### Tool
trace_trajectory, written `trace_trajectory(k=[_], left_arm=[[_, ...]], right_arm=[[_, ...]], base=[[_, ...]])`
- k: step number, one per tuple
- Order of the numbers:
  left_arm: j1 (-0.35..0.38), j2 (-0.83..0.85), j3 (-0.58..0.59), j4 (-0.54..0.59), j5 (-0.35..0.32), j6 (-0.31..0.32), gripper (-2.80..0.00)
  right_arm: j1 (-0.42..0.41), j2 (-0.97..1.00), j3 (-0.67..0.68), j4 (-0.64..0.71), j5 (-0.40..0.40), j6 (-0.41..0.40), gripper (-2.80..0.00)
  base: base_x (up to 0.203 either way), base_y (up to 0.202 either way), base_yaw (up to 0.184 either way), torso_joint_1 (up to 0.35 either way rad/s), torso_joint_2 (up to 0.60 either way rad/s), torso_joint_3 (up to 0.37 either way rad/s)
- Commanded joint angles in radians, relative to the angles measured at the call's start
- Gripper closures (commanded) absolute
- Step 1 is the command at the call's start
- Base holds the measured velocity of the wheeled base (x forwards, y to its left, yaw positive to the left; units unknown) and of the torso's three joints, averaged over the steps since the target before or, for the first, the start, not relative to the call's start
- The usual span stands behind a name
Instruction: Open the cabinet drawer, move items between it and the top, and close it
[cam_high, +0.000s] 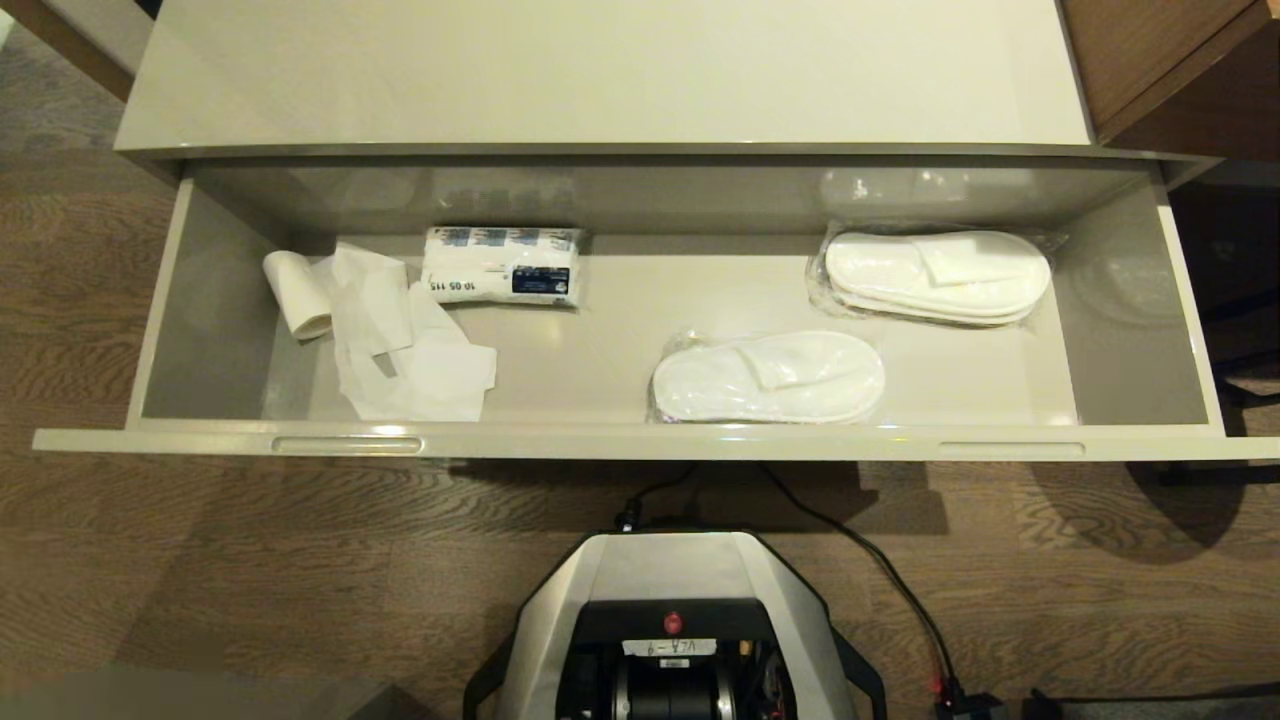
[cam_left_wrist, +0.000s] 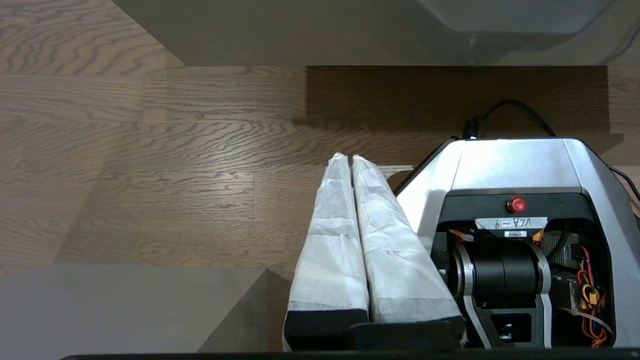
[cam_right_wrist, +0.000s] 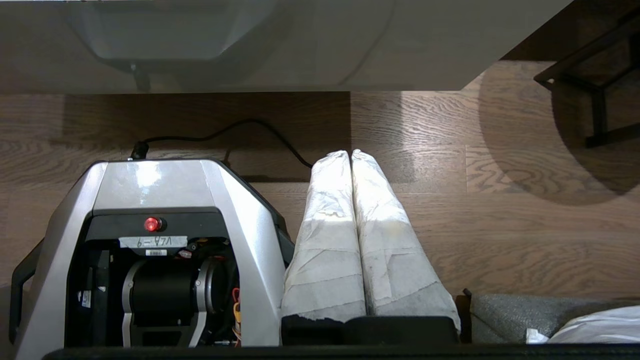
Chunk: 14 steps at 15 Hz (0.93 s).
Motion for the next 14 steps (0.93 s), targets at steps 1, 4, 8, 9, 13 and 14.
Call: trace_trajectory(k=[1,4,8,9,13,14], left_arm=[[0.000,0.002,0.000,0.000,0.000,0.000,0.00],[0.000,0.002,0.000,0.000,0.000,0.000,0.00],[0.000,0.002,0.000,0.000,0.000,0.000,0.00],[0.000,0.002,0.000,0.000,0.000,0.000,0.00],[0.000,0.002,0.000,0.000,0.000,0.000,0.00],[0.000,0.002,0.000,0.000,0.000,0.000,0.00]], right_arm=[[0.001,0.001,0.002,-0.001,0.000,0.000,0.00],[0.002,0.001,0.002,0.000,0.000,0.000,0.00],[0.000,0.001,0.002,0.000,0.000,0.000,0.00],[0.002,0.001,0.002,0.000,0.000,0.000,0.00],[0.002,0.001,0.002,-0.002,0.000,0.000,0.00],[0.002,0.001,0.002,0.000,0.000,0.000,0.00]], base=[[0.000,0.000,0.000,0.000,0.00,0.000],[0.000,0.000,0.000,0.000,0.00,0.000],[0.000,0.000,0.000,0.000,0.00,0.000],[0.000,0.000,0.000,0.000,0.00,0.000],[0.000,0.000,0.000,0.000,0.00,0.000],[0.000,0.000,0.000,0.000,0.00,0.000]])
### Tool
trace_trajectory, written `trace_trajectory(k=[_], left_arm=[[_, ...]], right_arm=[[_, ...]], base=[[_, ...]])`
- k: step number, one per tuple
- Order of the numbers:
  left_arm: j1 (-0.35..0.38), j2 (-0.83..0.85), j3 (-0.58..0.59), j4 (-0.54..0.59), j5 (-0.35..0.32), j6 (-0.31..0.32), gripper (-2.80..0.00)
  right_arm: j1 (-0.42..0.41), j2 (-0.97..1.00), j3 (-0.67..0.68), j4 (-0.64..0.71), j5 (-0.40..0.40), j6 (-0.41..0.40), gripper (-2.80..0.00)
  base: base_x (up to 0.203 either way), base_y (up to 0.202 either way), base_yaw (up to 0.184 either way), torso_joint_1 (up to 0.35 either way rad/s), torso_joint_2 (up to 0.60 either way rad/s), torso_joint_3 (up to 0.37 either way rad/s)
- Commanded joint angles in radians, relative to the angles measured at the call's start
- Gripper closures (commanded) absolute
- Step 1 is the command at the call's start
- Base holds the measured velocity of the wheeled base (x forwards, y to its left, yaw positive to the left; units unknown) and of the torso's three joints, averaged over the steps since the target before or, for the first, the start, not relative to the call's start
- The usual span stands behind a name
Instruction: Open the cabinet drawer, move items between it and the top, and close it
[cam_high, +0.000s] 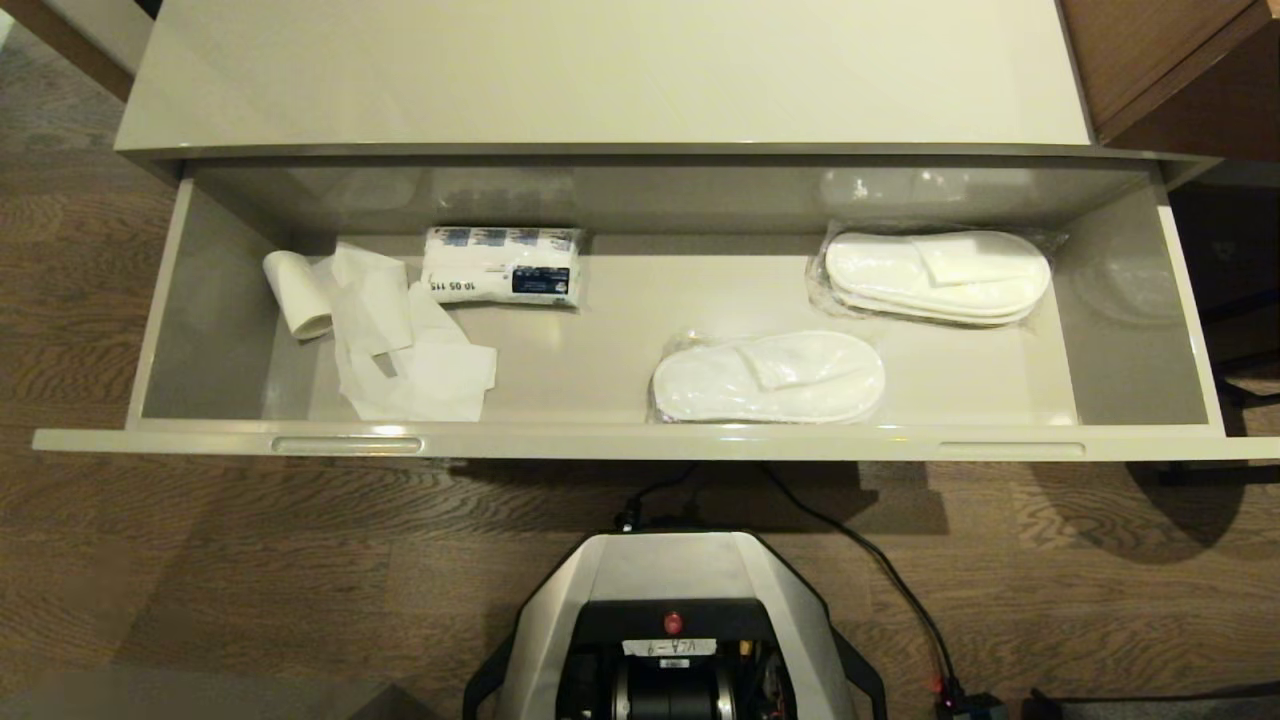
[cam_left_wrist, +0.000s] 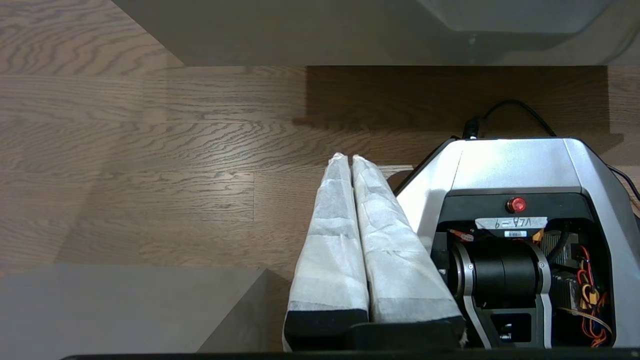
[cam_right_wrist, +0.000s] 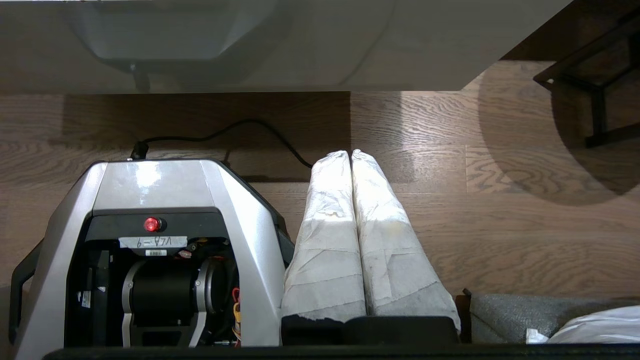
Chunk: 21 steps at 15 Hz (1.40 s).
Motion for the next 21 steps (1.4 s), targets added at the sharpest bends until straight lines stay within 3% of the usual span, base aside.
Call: trace_trajectory(k=[1,21], left_arm=[[0.001,0.002,0.000,0.000,0.000,0.000,0.00],[0.001,0.002,0.000,0.000,0.000,0.000,0.00]], right_arm=[[0.001,0.001,0.002,-0.002,0.000,0.000,0.00],[0.001,0.001,0.002,0.000,0.000,0.000,0.00]], base=[[0.000,0.000,0.000,0.000,0.00,0.000],[0.000,0.000,0.000,0.000,0.00,0.000]])
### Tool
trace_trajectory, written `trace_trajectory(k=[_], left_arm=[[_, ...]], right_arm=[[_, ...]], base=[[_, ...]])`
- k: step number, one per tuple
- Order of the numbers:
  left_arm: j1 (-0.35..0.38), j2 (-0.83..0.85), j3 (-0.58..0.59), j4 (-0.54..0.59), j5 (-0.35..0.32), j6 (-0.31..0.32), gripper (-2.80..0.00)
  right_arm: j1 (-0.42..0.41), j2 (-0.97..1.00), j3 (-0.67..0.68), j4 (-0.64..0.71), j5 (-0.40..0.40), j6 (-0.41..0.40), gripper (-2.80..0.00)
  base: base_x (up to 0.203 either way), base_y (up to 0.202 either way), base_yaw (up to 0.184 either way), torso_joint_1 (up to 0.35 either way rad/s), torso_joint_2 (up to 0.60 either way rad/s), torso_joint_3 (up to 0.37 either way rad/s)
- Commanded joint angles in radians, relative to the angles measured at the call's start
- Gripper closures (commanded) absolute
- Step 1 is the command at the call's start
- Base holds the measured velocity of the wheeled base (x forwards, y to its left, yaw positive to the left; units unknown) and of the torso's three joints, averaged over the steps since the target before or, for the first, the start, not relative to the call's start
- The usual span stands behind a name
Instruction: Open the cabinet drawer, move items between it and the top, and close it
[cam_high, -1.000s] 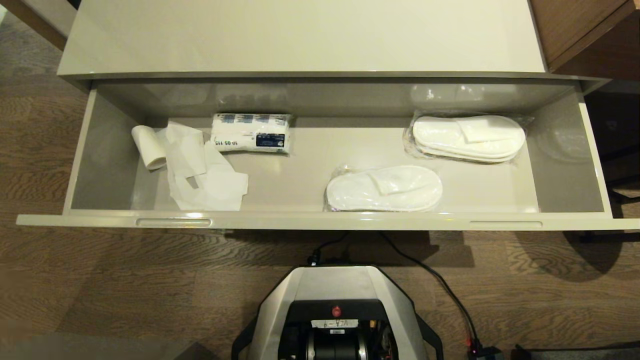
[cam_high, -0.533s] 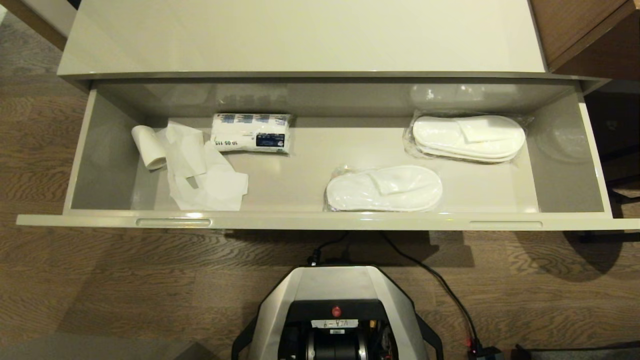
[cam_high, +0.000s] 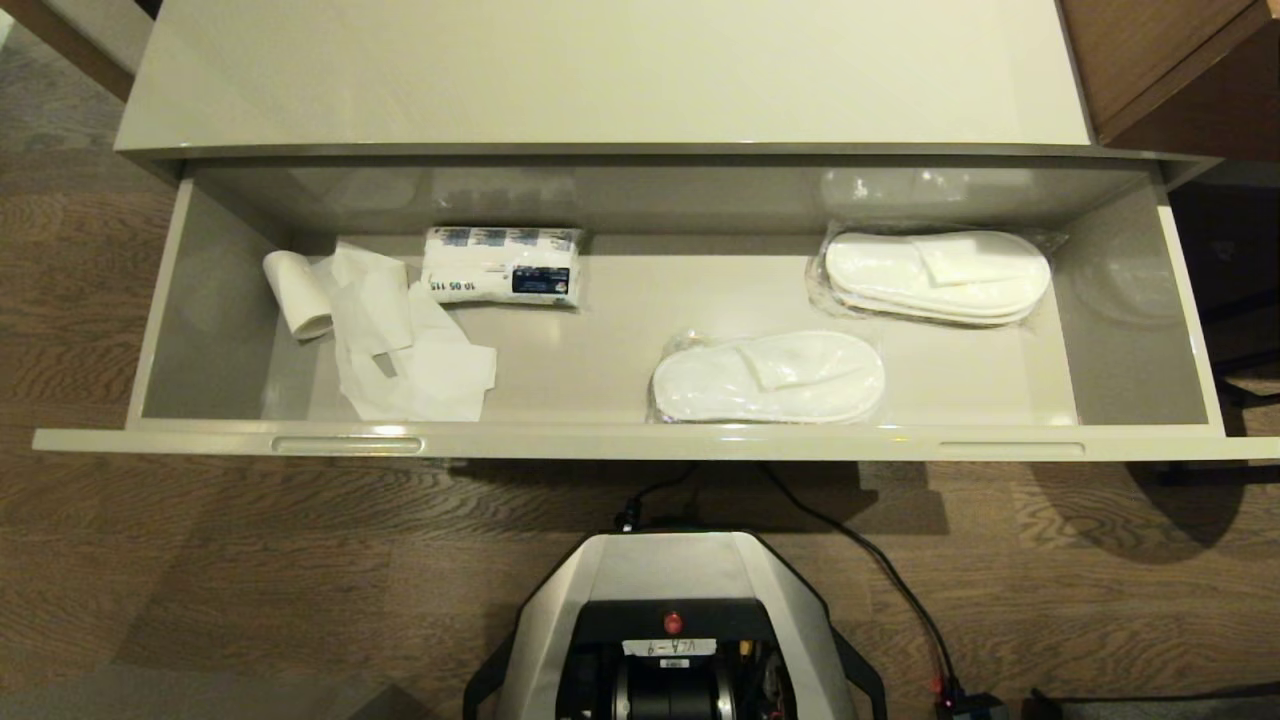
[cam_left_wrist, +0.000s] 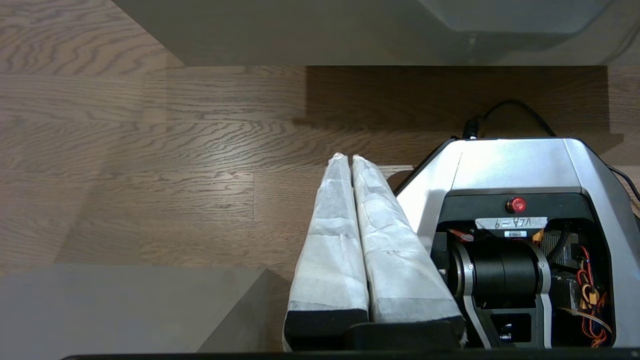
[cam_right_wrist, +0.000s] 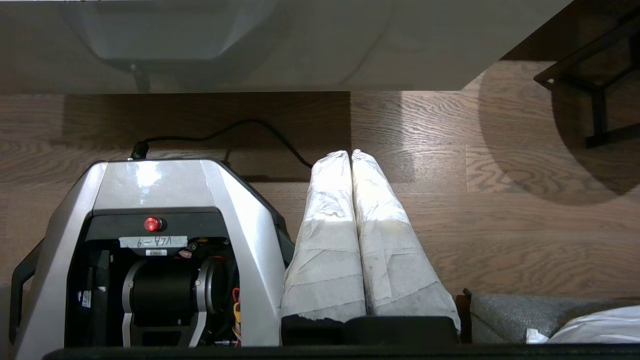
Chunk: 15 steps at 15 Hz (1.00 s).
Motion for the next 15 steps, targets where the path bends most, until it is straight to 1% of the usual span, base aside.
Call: trace_trajectory(k=[1,12,15], left_arm=[[0.000,0.002,0.000,0.000,0.001,0.000,0.00],[0.000,0.002,0.000,-0.001,-0.001,0.000,0.00],[0.000,0.002,0.000,-0.003,0.003,0.015,0.00]], right_arm=[[0.000,0.001,0.002,0.000,0.000,0.000,0.00],[-0.001,0.001,0.002,0.000,0.000,0.000,0.00],[-0.001,0.001,0.002,0.000,0.000,0.000,0.00]], base=[[0.000,0.000,0.000,0.000,0.00,0.000],[0.000,0.000,0.000,0.000,0.00,0.000],[0.000,0.000,0.000,0.000,0.00,0.000]])
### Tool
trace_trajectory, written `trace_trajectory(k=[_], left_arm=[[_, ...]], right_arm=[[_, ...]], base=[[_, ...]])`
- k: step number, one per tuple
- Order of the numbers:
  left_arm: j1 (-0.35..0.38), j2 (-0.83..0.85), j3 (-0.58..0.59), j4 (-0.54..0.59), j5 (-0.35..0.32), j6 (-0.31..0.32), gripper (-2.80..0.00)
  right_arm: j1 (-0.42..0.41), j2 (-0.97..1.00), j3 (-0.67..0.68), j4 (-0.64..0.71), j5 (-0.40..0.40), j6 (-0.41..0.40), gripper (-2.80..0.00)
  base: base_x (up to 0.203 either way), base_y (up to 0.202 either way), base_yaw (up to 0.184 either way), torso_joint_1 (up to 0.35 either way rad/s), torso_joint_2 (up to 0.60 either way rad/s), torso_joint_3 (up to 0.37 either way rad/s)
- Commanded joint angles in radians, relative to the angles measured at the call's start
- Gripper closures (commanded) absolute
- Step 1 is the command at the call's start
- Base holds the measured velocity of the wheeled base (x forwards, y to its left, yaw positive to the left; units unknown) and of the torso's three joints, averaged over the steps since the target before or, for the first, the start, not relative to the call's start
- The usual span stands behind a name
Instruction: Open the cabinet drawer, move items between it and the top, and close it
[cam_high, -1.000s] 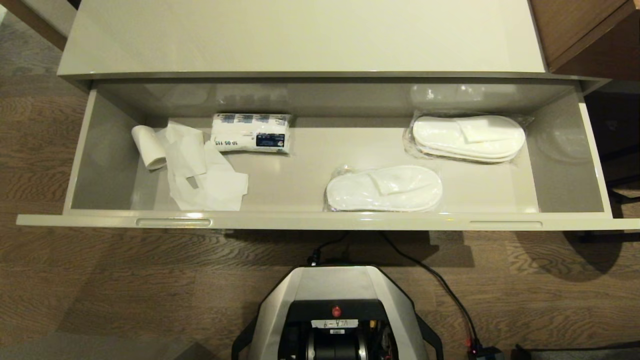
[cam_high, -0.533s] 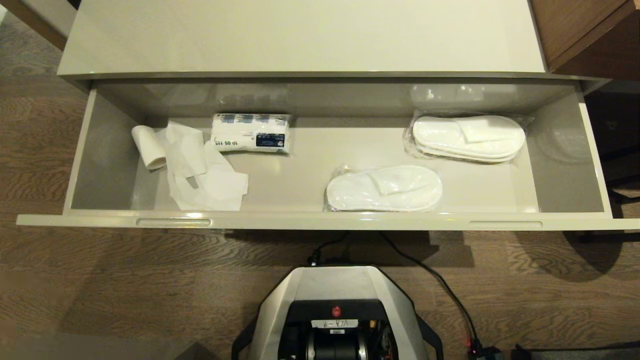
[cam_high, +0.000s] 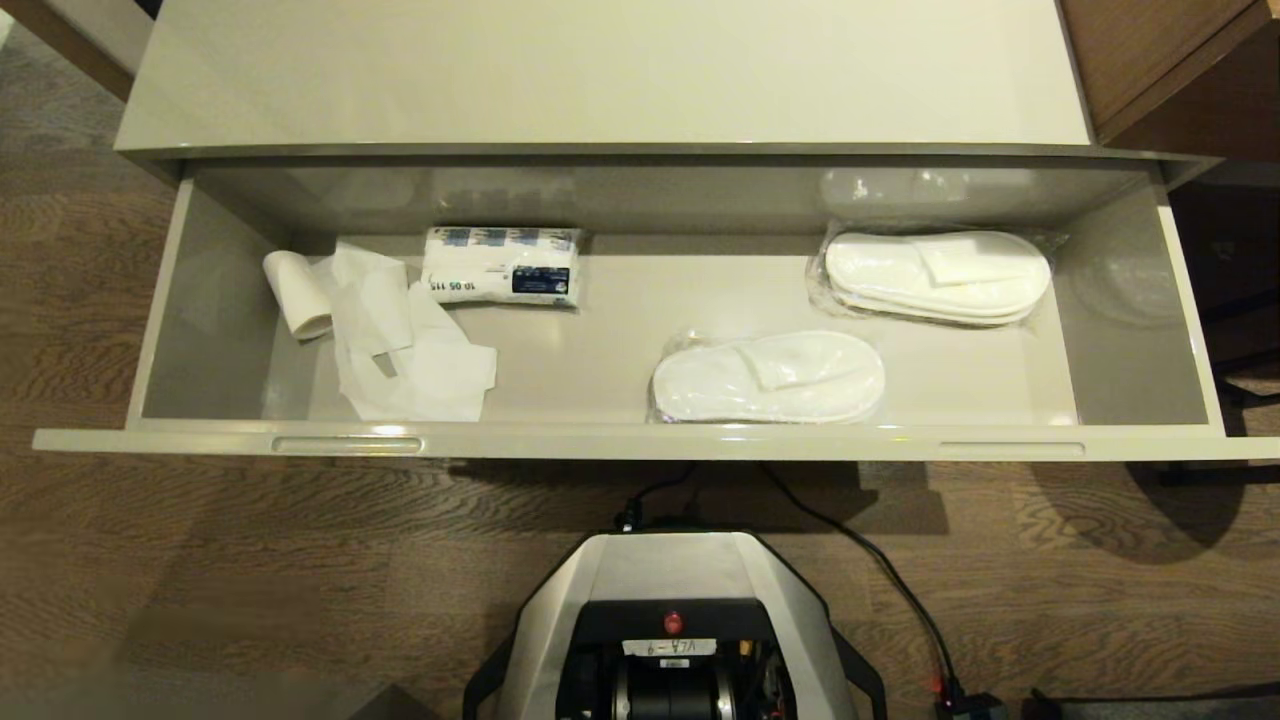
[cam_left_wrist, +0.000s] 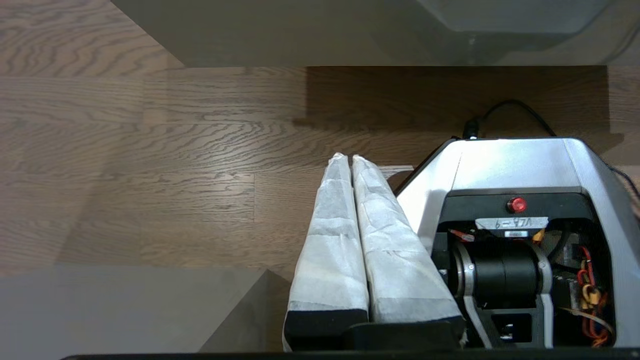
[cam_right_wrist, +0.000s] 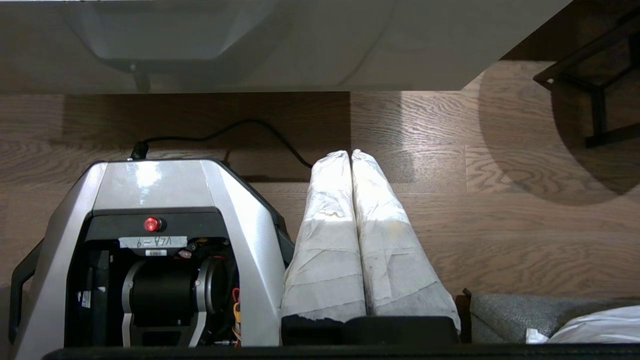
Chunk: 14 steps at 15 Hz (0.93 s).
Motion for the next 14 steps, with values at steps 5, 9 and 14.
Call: trace_trajectory(k=[5,9,14], left_arm=[[-0.001,0.002,0.000,-0.002,-0.001,-0.010,0.00],[-0.001,0.002,0.000,-0.002,-0.001,-0.012,0.00],[0.001,0.002,0.000,0.000,-0.001,-0.012,0.00]], right_arm=[[0.001,0.001,0.002,0.000,0.000,0.000,0.00],[0.001,0.001,0.002,0.000,0.000,0.000,0.00],[0.001,0.001,0.002,0.000,0.000,0.000,0.00]], base=[[0.000,0.000,0.000,0.000,0.00,0.000],[-0.001,-0.107,0.003,0.001,0.00,0.001],[0.000,-0.191,0.000,0.002,0.00,0.002]])
